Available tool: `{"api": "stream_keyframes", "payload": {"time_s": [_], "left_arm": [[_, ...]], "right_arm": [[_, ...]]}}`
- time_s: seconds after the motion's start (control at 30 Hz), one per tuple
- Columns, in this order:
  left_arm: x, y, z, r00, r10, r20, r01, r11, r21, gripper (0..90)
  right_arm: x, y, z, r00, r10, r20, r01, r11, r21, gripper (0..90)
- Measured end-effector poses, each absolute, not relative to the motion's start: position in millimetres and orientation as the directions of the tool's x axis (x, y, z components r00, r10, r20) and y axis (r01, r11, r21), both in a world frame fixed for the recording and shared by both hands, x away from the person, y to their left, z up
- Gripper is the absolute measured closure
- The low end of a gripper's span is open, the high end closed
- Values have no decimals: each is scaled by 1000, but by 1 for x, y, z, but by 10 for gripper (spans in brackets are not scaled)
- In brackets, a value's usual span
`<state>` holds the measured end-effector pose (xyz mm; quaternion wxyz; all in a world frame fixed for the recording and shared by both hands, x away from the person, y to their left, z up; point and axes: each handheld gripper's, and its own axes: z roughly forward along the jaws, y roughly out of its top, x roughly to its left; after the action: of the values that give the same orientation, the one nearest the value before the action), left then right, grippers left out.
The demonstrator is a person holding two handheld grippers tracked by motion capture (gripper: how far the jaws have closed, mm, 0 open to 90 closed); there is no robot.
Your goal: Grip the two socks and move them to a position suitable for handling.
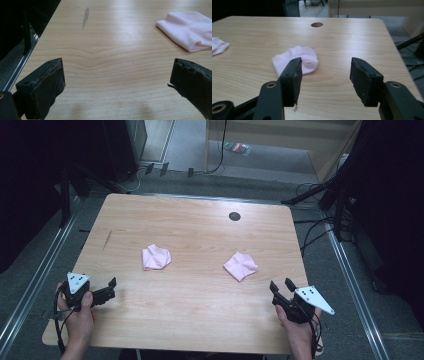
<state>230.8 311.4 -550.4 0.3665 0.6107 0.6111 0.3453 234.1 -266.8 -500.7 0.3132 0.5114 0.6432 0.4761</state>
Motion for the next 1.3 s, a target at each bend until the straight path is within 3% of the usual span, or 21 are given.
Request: {"api": "stream_keyframes", "payload": {"time_s": [0.1, 0.57, 1.1, 1.3], "left_arm": [[231, 311, -550, 14, 1000, -23, 499, 12, 867, 0], [232, 310, -550, 8, 1000, -16, 500, 10, 866, 0], [231, 309, -550, 9, 1000, -12, 498, 6, 867, 0], [232, 309, -550, 8, 1000, -11, 498, 6, 867, 0]], "right_arm": [[246, -255, -497, -328, 939, 104, 394, 36, 918, 475], [285, -206, -505, -386, 921, 59, 463, 138, 875, 507], [347, -184, -527, -359, 932, 46, 603, 194, 774, 370], [354, -179, -533, -350, 937, 18, 608, 213, 765, 327]]}}
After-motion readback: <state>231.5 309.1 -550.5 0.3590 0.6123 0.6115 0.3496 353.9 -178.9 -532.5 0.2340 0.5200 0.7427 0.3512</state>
